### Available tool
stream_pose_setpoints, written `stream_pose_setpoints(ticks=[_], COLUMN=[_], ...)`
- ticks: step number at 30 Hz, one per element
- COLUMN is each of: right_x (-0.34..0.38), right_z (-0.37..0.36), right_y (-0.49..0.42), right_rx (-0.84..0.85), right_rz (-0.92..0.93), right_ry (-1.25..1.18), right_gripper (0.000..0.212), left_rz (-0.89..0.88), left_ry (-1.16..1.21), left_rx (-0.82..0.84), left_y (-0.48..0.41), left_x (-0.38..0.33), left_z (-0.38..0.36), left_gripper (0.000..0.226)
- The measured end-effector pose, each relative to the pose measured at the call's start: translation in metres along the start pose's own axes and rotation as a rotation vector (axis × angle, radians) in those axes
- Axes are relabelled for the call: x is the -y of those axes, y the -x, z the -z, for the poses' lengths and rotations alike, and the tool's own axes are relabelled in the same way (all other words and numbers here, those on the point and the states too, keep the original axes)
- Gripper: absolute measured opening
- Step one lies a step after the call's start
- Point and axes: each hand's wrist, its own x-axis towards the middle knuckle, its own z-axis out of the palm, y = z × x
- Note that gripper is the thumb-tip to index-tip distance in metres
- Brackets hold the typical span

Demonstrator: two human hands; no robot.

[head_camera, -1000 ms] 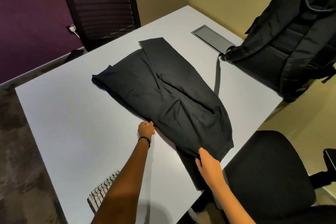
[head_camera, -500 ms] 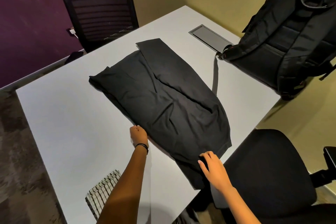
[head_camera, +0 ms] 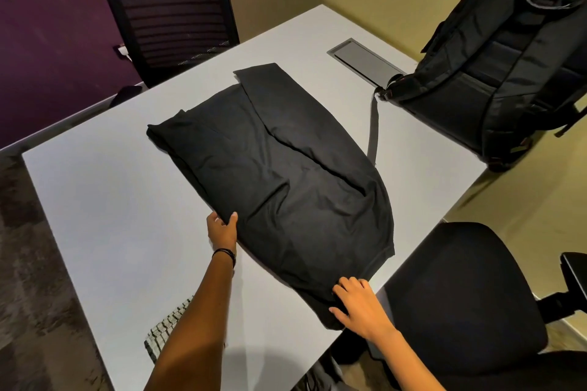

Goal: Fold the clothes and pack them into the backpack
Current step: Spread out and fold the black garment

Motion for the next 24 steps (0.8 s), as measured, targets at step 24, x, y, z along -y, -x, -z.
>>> stream_pose_setpoints(ticks=[24], right_x=[-0.073], right_z=[0.045], right_y=[-0.049], right_rx=[-0.201], right_rz=[-1.08], right_ry=[-1.001], right_gripper=[0.04], left_rz=[-1.094], left_ry=[-1.096], left_rx=[0.891], left_y=[0.121], left_x=[0.071], left_z=[-0.056], left_gripper=[0.064])
